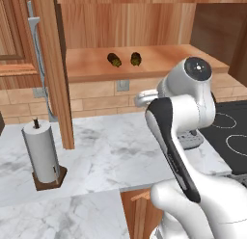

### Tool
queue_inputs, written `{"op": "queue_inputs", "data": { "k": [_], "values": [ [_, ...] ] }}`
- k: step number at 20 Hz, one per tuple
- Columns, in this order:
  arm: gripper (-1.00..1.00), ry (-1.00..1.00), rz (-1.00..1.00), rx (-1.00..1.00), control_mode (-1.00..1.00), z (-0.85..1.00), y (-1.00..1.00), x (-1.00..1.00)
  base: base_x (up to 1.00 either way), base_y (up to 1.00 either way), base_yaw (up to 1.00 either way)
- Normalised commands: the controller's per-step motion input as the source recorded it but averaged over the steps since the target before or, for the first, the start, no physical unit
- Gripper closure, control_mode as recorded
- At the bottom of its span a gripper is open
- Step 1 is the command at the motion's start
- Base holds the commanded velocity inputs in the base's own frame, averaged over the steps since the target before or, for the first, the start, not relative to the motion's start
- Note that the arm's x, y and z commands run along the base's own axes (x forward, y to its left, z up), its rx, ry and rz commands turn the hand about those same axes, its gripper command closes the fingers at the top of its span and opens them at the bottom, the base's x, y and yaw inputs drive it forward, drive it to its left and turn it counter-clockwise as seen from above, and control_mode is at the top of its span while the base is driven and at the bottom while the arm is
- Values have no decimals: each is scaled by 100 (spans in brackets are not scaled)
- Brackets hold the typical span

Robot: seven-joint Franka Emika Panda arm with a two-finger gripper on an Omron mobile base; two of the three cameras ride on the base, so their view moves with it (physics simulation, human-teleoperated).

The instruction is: Pick the sweet potatos from the cabinet and place them in one bowl. Pick the potato from the sink and place it in the other bowl.

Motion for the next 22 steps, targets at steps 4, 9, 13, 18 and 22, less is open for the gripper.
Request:
{"op": "queue_inputs", "data": {
  "k": [4, 9, 13, 18, 22],
  "values": [
    [-100, -4, -4, -4, -100, 16, 22, 14, 0, 0, 0],
    [-100, 1, 0, -4, -100, 32, -4, 0, 0, 0, 0],
    [-100, 5, 0, 2, -100, 41, -21, 11, 0, 0, 0],
    [-100, 19, 2, 4, -100, 46, -18, 15, 0, 0, 0],
    [-100, 15, 8, 8, -100, 16, -18, 8, 0, 0, 0]
  ]
}}
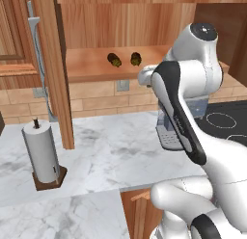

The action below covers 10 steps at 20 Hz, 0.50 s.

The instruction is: Pick the sweet potatos from the cabinet and place them in one bowl. Pick the potato from the sink and place it in the other bowl.

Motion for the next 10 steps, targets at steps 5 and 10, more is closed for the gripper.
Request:
{"op": "queue_inputs", "data": {
  "k": [5, 10],
  "values": [
    [-100, 3, 5, 2, -100, 1, -2, 3, 0, 0, 0],
    [-100, -6, 0, 0, -100, -12, 8, 20, 0, 0, 0]
  ]
}}
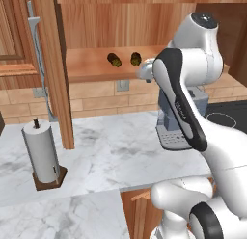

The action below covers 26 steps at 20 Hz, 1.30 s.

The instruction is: Pick the sweet potatos from the cabinet and place them in one bowl. Pick the potato from the sink and place it in the other bowl.

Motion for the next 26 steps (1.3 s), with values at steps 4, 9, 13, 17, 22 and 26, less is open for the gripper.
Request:
{"op": "queue_inputs", "data": {
  "k": [4, 9, 13, 17, 22, 26],
  "values": [
    [-100, -6, 0, 0, -100, 5, 20, 51, 0, 0, 0],
    [-100, -2, 3, 7, -100, 46, 0, 8, 0, 0, 0],
    [-100, 0, 2, 3, -100, 45, 0, 0, 0, 0, 0],
    [-100, -6, 1, 0, -100, -8, 0, 1, 0, 0, 0],
    [-100, -23, 0, 0, -100, -34, 0, 6, 0, 0, 0],
    [-100, -23, 0, 0, -100, -34, 0, 8, 0, 0, 0]
  ]
}}
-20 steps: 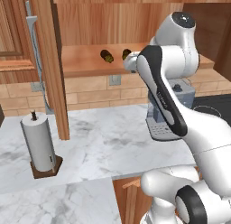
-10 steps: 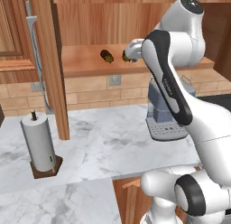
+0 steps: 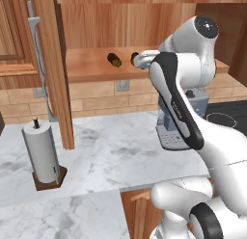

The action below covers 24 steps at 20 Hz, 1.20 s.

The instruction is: Pick the sweet potatos from the cabinet and place them in one bowl. Pick the potato from the sink and place it in the other bowl.

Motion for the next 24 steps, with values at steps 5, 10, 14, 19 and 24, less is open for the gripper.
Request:
{"op": "queue_inputs", "data": {
  "k": [5, 10, 14, 19, 24],
  "values": [
    [-100, -6, 1, 0, -100, 8, 0, 1, 0, 0, 0],
    [-100, 3, 0, 0, -100, 38, 0, 9, 0, 0, 0],
    [-100, 0, 0, 0, -100, 4, 0, 20, 0, 0, 0],
    [-100, 0, 0, 0, -100, -5, 0, 23, 0, 0, 0],
    [-100, 0, 0, 0, -100, -26, 0, 27, 0, 0, 0]
  ]
}}
